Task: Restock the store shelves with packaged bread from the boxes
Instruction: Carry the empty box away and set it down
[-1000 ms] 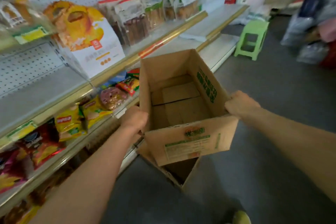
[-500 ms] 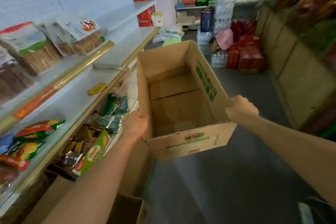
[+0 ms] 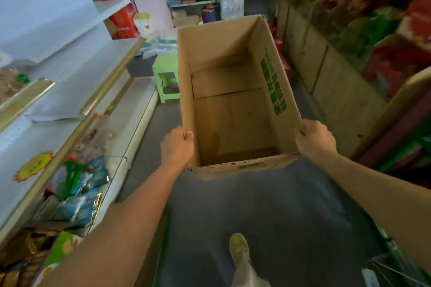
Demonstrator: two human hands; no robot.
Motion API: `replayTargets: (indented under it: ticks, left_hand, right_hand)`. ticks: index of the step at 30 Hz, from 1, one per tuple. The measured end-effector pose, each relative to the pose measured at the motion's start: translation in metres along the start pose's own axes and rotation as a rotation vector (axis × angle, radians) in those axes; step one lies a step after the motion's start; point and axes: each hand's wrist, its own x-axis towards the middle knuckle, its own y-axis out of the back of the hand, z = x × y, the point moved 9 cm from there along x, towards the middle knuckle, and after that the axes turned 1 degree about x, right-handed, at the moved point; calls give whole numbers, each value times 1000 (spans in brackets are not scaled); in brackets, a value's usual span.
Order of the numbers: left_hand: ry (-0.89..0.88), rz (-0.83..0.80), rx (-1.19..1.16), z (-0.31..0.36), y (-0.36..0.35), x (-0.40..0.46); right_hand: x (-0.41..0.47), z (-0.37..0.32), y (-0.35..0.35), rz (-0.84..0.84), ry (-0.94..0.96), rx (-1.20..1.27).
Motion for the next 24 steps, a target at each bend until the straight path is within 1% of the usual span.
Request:
replayTargets:
  ticks: [4, 11, 19, 24]
  left_hand:
    - [-38, -58, 18, 40, -42, 92]
    - [-38, -128, 18, 101, -123, 228]
    - [-59, -168, 28, 163, -236, 328]
    - [-39, -230, 47, 210, -321, 394]
  right_hand:
    - [93, 8, -7, 29, -54, 8]
    - [239, 27, -16, 57, -140, -24]
    - [370, 97, -38, 65, -230, -29]
    - [473, 151, -52, 18, -272, -33]
